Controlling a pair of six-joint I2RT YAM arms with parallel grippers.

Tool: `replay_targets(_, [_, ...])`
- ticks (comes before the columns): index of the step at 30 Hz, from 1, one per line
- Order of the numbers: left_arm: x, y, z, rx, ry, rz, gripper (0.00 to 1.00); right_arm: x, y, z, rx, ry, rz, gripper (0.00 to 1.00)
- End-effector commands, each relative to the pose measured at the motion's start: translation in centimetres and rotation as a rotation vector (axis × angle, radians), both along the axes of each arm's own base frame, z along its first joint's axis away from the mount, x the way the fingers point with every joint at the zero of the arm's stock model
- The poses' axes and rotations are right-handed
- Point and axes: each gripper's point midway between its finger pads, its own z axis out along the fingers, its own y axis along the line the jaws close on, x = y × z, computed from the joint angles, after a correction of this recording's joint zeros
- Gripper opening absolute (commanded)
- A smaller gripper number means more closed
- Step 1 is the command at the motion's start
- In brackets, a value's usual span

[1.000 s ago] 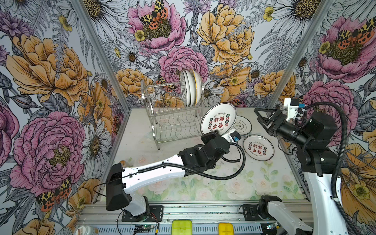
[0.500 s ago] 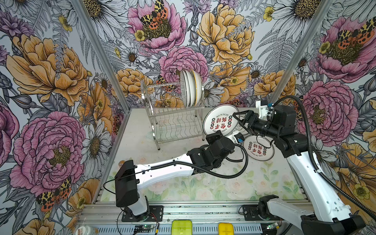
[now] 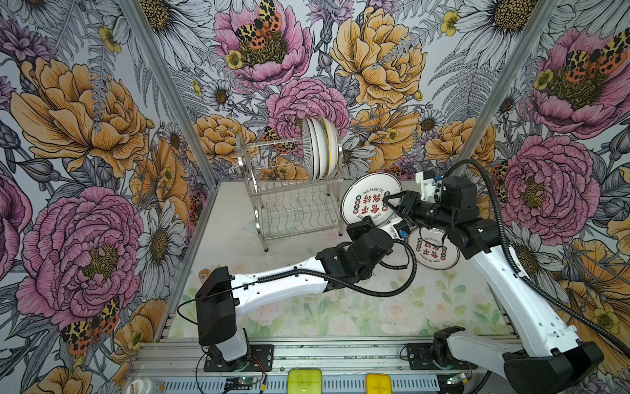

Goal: Unload the plates from the dish rack
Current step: 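Hold the plate up with the left gripper while the right gripper grasps its rim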

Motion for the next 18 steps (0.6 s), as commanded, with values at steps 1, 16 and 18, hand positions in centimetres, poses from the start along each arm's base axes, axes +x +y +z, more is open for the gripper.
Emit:
replay_targets(1, [0.6, -0.2, 1.2, -0.056, -0.034, 0.026, 0.0, 0.5, 0.2, -0.7, -0.024, 0.0, -0.006, 0.44])
replay_targets(16, [0.2, -3.7, 0.5, -0.063, -0.014, -0.047, 0.0, 0.8, 0.1, -1.1, -0.029, -0.044, -0.029, 0.16])
replay_targets(18, [0.1, -4.0, 0.5, -0.066, -0.012, -0.051, 0.0, 0.8, 0.1, -1.3, -0.03, -0.04, -0.027, 0.08])
